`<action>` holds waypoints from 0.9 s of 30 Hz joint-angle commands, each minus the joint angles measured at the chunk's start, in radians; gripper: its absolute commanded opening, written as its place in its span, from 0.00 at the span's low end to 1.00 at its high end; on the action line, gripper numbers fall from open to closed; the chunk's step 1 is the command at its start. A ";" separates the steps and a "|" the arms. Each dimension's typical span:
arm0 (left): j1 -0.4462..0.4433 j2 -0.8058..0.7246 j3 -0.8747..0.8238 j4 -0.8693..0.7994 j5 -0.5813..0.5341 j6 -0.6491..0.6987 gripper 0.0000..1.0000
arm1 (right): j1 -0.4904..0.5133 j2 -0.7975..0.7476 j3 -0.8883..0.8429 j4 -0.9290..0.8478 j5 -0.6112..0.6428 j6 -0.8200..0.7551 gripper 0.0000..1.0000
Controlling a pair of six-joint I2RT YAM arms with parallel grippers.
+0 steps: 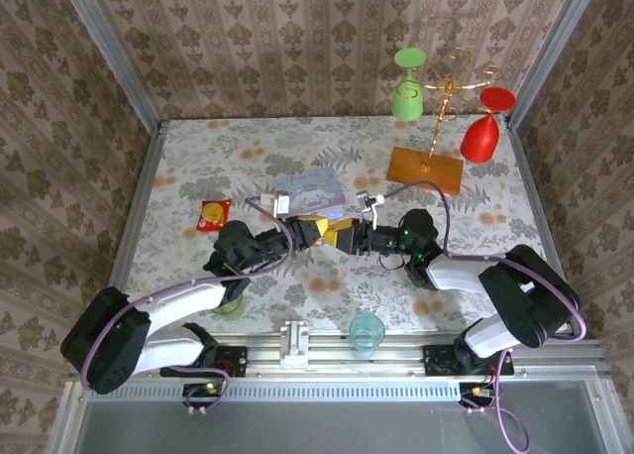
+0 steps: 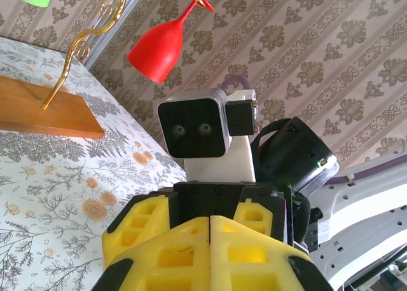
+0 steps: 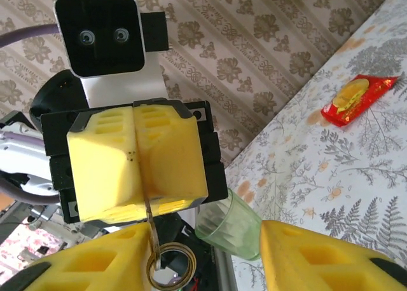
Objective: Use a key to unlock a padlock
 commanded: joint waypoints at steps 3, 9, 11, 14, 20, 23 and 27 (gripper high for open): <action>-0.004 -0.006 0.012 0.045 -0.007 0.014 0.00 | 0.004 0.004 0.009 0.096 -0.051 0.048 0.39; -0.004 -0.010 0.014 0.033 -0.008 0.024 0.00 | 0.000 -0.039 -0.017 0.090 -0.035 0.037 0.32; -0.004 -0.009 0.013 0.032 -0.008 0.024 0.00 | -0.001 -0.045 -0.023 0.092 -0.021 0.035 0.31; -0.004 -0.013 0.008 0.031 -0.015 0.024 0.00 | -0.001 -0.052 -0.026 0.092 -0.011 0.033 0.28; -0.002 -0.021 -0.002 0.036 -0.020 0.023 0.00 | -0.001 -0.059 -0.022 0.090 -0.010 0.033 0.24; -0.002 -0.034 -0.007 0.036 -0.030 0.024 0.00 | -0.001 -0.065 -0.030 0.093 0.002 0.032 0.23; -0.003 -0.043 -0.005 0.009 -0.034 0.034 0.00 | -0.002 -0.082 -0.035 0.090 0.012 0.027 0.21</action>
